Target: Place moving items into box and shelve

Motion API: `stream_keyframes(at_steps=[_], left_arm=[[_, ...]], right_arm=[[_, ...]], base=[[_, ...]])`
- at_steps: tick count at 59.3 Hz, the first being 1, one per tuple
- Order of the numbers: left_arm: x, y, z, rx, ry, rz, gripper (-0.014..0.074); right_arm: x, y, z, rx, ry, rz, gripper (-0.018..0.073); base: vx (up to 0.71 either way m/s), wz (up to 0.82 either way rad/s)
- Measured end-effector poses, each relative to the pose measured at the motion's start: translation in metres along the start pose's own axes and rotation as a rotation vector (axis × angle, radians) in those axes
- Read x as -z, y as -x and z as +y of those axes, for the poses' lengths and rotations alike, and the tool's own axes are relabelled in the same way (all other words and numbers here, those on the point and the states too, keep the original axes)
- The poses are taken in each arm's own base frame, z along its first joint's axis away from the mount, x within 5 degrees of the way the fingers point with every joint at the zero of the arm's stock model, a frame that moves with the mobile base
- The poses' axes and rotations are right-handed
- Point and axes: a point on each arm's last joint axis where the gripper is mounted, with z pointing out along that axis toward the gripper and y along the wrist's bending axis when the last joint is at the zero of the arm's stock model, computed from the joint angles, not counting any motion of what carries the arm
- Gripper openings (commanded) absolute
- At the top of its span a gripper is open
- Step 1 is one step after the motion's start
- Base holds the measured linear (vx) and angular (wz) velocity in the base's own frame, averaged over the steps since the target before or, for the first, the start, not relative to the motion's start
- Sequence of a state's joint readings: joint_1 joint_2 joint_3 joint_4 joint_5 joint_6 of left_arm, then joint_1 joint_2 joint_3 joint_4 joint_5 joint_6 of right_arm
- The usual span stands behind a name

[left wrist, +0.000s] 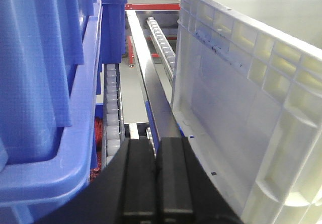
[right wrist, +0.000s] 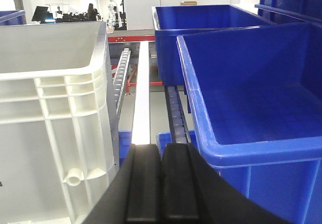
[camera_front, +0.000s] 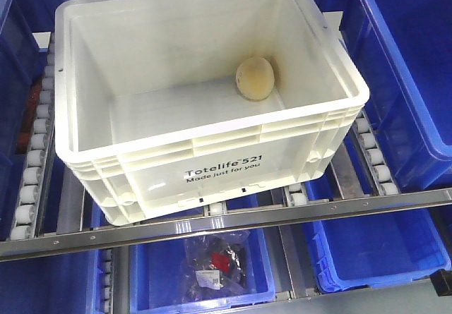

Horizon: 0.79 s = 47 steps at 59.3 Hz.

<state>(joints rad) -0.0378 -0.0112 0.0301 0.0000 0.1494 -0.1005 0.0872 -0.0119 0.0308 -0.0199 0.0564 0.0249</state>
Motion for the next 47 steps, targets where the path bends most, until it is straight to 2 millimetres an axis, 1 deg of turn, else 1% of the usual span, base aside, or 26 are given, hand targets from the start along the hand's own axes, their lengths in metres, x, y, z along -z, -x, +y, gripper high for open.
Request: stream_keyframes(at_steps=[47], left_arm=[[0.0000, -0.0001, 0.0000, 0.000, 0.000, 0.001, -0.0006]], right_arm=[[0.0000, 0.0000, 0.0000, 0.007, 0.000, 0.000, -0.0005]], base=[[0.00, 0.00]])
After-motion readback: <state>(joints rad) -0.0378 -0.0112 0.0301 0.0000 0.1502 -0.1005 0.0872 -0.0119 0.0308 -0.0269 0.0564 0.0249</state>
